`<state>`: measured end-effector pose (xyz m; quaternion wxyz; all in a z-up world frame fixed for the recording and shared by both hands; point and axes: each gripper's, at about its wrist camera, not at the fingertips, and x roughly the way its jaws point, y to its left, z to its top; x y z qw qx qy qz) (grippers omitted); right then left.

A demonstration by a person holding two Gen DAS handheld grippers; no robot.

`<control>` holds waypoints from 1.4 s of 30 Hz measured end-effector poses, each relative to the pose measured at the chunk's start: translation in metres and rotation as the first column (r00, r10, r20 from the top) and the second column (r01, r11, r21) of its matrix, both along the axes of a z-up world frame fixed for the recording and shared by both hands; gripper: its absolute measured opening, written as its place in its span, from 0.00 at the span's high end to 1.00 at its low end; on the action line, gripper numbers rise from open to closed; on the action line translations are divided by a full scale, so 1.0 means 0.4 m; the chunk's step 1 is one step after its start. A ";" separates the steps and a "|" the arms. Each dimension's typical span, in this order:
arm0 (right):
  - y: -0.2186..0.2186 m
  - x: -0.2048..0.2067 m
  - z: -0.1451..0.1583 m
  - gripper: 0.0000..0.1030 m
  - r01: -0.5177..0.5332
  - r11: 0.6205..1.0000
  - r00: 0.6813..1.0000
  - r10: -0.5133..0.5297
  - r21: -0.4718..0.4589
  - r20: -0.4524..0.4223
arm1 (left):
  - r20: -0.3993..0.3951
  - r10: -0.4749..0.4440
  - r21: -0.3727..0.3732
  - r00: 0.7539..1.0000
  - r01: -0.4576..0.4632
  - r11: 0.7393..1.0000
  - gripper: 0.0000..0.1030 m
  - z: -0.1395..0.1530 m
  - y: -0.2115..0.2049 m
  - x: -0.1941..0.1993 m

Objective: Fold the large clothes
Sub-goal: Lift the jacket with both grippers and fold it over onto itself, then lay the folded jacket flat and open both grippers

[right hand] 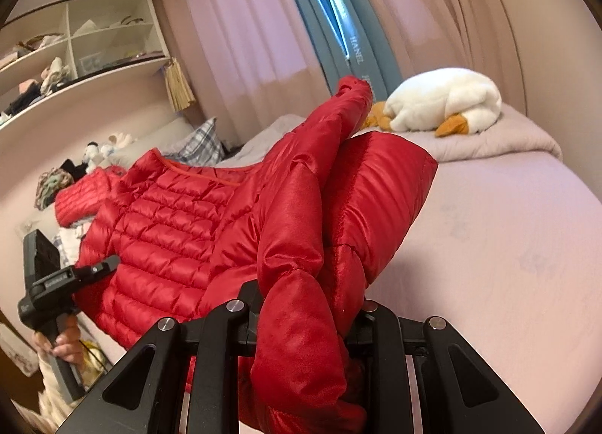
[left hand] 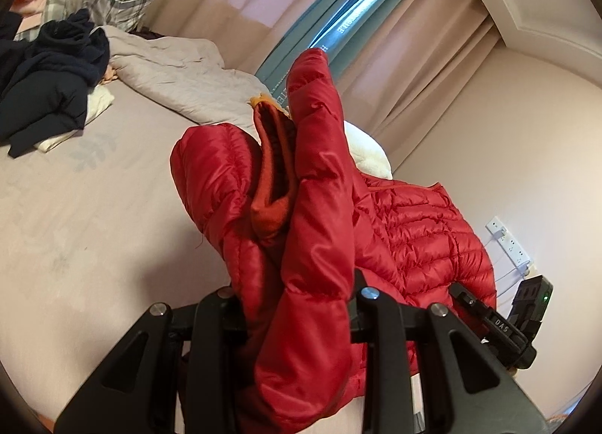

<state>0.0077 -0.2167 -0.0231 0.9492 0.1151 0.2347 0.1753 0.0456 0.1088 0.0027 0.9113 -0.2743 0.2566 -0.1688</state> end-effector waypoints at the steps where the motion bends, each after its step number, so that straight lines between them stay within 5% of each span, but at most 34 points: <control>1: -0.005 0.006 0.000 0.74 0.012 1.000 1.000 -0.012 -0.006 0.004 | 0.002 -0.004 0.005 1.000 0.004 1.000 0.73 0.000 -0.007 0.014; 10: -0.016 0.069 -0.015 0.74 0.116 0.991 0.993 -0.116 -0.064 -0.006 | -0.009 -0.023 0.073 1.000 0.024 0.997 0.73 -0.039 -0.091 0.118; 20: -0.036 0.145 -0.133 0.74 0.198 0.975 0.972 -0.209 -0.102 -0.111 | -0.139 -0.006 0.142 0.990 0.026 0.990 0.73 -0.208 -0.141 0.200; 26: -0.048 0.174 -0.232 0.74 0.219 0.967 0.941 -0.245 -0.130 -0.234 | -0.306 0.085 0.264 0.948 -0.001 0.964 0.72 -0.317 -0.155 0.228; 28: -0.054 0.170 -0.263 0.74 0.246 0.957 0.921 -0.280 -0.156 -0.269 | -0.386 0.108 0.258 0.916 -0.005 0.966 0.69 -0.358 -0.142 0.231; 31: -0.071 0.154 -0.292 0.73 0.259 0.957 0.906 -0.287 -0.130 -0.311 | -0.394 0.110 0.256 0.912 -0.005 0.967 0.63 -0.374 -0.132 0.215; 42: -0.061 0.132 -0.277 0.44 0.340 0.900 0.846 -0.419 -0.273 -0.329 | -0.415 0.169 0.319 0.894 -0.031 0.947 0.49 -0.336 -0.109 0.166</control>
